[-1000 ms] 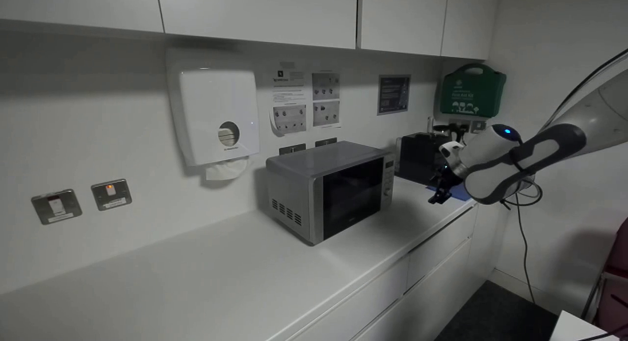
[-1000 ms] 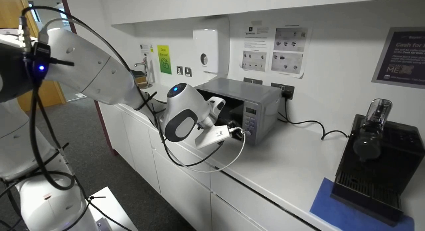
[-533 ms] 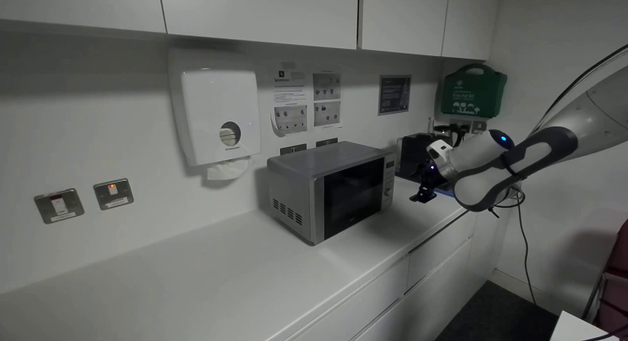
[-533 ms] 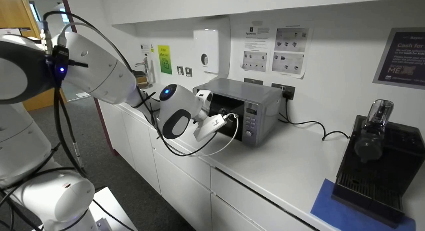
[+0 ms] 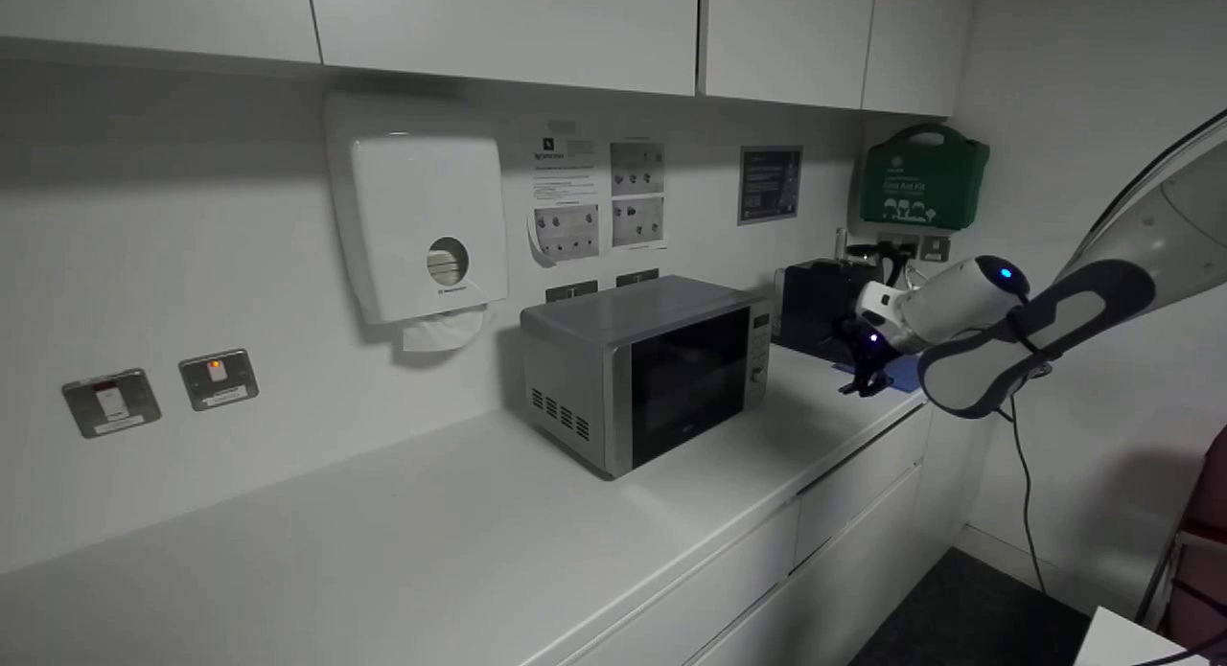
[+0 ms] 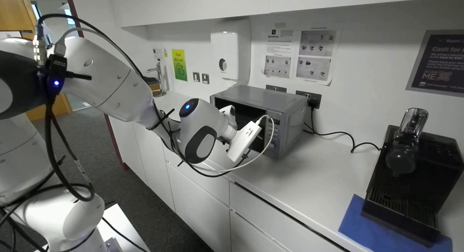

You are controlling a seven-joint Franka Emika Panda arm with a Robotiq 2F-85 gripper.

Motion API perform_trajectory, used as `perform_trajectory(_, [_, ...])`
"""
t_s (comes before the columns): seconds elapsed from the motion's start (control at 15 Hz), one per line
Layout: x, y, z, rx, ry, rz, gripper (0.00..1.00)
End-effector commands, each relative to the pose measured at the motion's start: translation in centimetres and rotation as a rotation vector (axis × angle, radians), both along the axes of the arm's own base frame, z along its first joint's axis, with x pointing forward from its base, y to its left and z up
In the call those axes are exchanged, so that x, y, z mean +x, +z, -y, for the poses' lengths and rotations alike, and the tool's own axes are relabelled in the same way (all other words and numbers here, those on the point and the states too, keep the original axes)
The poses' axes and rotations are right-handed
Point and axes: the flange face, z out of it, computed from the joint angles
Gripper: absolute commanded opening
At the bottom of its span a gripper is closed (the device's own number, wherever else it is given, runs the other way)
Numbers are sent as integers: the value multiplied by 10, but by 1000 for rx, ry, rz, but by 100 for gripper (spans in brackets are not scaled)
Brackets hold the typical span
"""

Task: Press a button on the top right side of the microwave

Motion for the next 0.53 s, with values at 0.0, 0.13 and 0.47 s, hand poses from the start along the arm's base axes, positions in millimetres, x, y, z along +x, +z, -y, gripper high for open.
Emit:
perform_trajectory(0.0, [1, 7, 18, -161, 92, 47, 100])
perform_trajectory(0.13, [-2, 14, 18, -215, 137, 112, 100])
perform_trajectory(0.47, [1, 40, 17, -175, 114, 164, 100])
